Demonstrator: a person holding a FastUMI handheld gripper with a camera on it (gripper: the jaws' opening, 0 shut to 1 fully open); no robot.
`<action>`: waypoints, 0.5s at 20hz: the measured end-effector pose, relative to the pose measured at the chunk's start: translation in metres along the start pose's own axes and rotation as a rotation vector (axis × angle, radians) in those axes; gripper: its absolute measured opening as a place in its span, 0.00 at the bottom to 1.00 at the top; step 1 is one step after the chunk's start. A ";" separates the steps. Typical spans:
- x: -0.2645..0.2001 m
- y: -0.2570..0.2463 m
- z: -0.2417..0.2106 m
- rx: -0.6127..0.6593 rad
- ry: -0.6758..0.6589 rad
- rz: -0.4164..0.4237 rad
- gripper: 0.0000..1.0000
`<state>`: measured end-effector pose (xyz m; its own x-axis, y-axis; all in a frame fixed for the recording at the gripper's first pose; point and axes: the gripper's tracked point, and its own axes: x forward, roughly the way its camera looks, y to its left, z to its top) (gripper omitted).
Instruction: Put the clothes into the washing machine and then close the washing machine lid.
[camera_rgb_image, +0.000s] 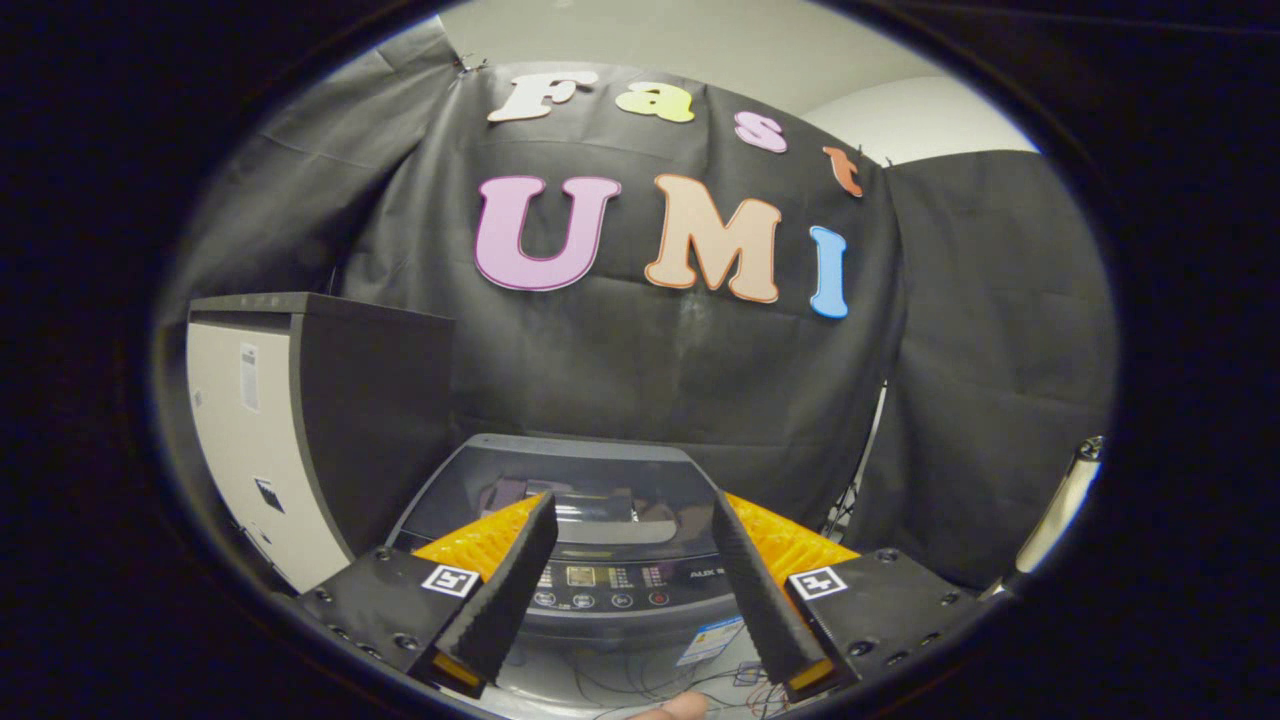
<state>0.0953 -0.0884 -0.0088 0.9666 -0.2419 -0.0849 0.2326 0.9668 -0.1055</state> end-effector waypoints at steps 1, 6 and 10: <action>0.001 0.001 0.000 0.013 -0.001 0.015 0.96; -0.005 -0.002 0.015 -0.003 -0.056 0.044 0.96; -0.005 0.003 0.029 0.013 -0.108 0.101 0.96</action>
<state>0.0941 -0.0815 0.0197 0.9910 -0.1333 0.0123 0.1339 0.9870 -0.0890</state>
